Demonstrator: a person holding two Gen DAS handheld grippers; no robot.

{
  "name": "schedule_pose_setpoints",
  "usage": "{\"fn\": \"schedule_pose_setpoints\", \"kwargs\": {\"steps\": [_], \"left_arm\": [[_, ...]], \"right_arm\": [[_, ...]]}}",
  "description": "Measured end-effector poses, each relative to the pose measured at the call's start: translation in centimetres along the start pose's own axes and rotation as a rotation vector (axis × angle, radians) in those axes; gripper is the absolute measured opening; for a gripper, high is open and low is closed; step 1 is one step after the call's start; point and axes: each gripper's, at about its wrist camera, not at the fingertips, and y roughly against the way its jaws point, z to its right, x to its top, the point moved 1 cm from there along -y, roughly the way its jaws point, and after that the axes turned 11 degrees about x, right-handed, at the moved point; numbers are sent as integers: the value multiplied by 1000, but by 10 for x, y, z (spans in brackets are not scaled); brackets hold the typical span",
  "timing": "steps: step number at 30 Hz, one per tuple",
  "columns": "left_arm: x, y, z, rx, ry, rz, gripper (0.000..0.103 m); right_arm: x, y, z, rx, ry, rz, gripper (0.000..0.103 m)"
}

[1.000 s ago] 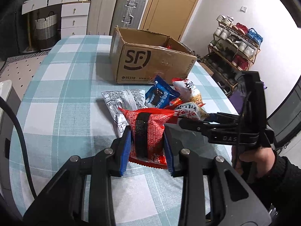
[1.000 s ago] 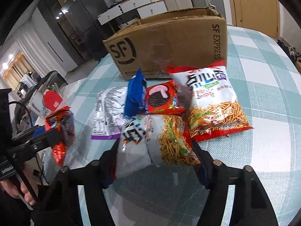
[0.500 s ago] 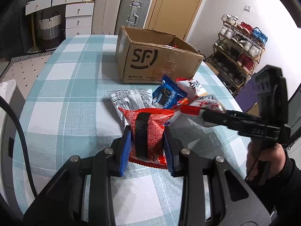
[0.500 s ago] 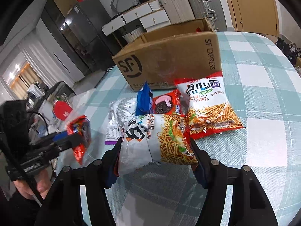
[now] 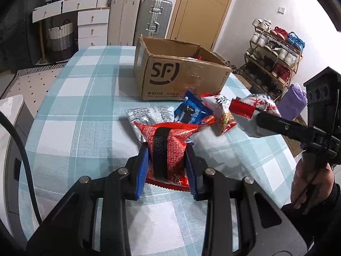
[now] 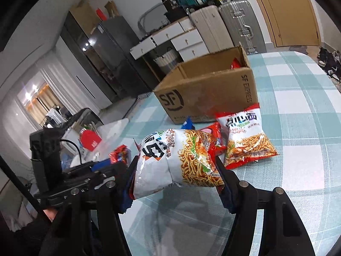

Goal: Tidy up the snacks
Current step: 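Carry both bags over the cardboard box and open both grippers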

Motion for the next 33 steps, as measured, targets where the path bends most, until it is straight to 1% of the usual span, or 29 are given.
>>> {"fn": "schedule_pose_setpoints", "kwargs": {"steps": [3,5,7,10,15,18,20,24,26,30,33], "left_arm": [[5,11,4,36,-22,47,29],[11,23,3,34,-14,86,29],[17,31,3,44,-15,109,29],[29,40,3,33,-5,111,29],[58,57,8,23,-10,124,29],[82,68,12,4,-15,129,29],[100,74,14,9,-13,124,29],[134,88,22,24,-33,146,29],[154,95,26,13,-39,148,29],[197,89,32,8,-27,127,29],[226,77,40,19,-22,131,29]], "right_arm": [[2,9,-5,25,-1,39,65],[3,17,-8,51,-12,68,65],[6,27,-12,74,-17,100,65],[12,41,-25,90,5,136,65],[35,63,-51,112,37,162,65],[55,77,-63,123,46,188,65],[71,85,-71,126,62,198,65],[102,96,-85,96,98,213,66],[118,100,-90,92,109,219,66],[151,98,-94,76,125,224,66],[173,94,-89,71,98,238,66]]}}
